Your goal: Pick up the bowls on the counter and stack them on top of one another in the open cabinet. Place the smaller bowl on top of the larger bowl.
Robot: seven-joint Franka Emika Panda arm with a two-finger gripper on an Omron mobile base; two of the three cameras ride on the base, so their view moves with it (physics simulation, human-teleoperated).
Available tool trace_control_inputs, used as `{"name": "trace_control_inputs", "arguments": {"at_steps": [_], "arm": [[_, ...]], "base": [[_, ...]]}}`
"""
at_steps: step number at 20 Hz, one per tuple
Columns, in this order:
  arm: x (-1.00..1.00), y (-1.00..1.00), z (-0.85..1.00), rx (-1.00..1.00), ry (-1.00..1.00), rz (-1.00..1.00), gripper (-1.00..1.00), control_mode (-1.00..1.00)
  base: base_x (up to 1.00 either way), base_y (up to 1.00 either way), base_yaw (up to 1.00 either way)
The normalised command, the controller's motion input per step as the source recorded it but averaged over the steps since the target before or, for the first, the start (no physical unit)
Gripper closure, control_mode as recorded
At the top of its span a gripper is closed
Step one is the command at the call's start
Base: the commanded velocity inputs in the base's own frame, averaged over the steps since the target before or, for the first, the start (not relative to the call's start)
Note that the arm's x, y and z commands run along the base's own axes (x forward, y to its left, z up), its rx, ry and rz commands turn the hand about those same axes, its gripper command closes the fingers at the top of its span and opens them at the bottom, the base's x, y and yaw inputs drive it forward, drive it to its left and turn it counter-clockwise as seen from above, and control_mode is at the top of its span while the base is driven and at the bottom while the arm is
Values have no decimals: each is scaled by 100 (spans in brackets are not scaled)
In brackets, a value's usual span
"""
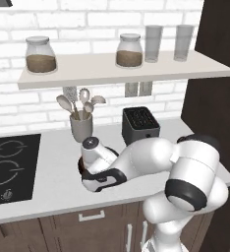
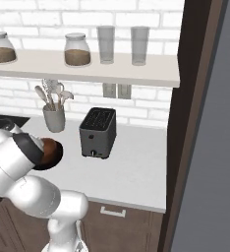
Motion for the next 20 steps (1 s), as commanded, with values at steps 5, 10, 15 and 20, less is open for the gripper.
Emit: {"name": "trace_control_inputs", "arguments": {"at_steps": [5, 10, 15, 20], "arm": [[-5, -12, -2, 0, -2, 0, 100, -100], [-21, -9, 23, 0, -5, 0, 100, -100], [-21, -5, 49, 0, -1, 0, 100, -100], [-54, 0, 93, 0, 0, 0, 100, -100]], "base": [[0, 0, 0], [0, 0, 0], [0, 0, 0], [0, 0, 0]]}}
